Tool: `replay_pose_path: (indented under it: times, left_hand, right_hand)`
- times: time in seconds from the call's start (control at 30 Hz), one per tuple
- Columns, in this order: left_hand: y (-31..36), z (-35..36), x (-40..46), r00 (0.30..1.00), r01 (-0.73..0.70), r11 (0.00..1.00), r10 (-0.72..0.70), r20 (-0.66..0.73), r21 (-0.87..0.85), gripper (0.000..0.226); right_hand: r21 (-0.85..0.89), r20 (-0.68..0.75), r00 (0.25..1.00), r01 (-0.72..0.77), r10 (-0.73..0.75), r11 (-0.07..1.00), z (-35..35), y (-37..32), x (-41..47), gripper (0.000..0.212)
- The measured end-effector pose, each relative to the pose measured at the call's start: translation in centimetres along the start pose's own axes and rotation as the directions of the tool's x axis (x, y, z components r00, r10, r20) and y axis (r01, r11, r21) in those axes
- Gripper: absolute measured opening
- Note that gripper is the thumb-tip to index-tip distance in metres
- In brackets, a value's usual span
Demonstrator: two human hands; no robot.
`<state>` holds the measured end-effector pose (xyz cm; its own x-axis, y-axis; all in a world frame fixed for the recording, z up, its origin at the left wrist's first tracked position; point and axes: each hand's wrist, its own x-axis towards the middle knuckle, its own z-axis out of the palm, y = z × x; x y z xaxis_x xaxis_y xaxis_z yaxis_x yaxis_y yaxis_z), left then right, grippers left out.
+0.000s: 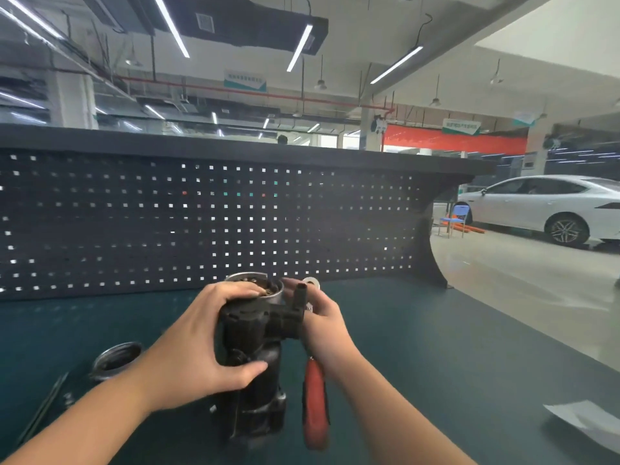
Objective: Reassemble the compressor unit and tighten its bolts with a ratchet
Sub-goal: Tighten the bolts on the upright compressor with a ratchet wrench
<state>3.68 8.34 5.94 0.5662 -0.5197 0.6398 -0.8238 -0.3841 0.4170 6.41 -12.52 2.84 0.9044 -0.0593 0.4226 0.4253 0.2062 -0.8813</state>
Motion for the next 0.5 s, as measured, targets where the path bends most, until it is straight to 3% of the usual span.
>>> replay_pose_path:
  times: [0.1, 0.27, 0.4, 0.5]
  left_hand:
    - [-0.2, 0.5, -0.3, 0.998, -0.041, 0.998, 0.04, -0.049, -0.04, 0.077]
    - [0.0, 1.6, -1.1, 0.995, -0.012, 0.977, -0.01, -0.102, -0.212, 0.072]
    - [0.5, 1.9, -1.8, 0.986, -0.071, 0.986, 0.046, -0.158, -0.154, 0.07]
    - [1.2, 1.7, -2.8, 0.984, -0.073, 0.988, 0.049, -0.173, -0.136, 0.07]
  right_hand:
    - [-0.034, 0.077, 0.997, -0.018, 0.02, 0.999, 1.0, 0.7, 0.8, 0.044]
    - [0.007, 0.165, 0.984, -0.064, 0.062, 0.998, 1.7, 1.0, 0.5, 0.025]
    - [-0.145, 0.136, 0.989, -0.033, 0.053, 0.989, 2.0, 0.1, -0.1, 0.015]
    - [-0.152, 0.126, 0.989, -0.053, 0.073, 0.987, 2.9, -0.7, -1.0, 0.018]
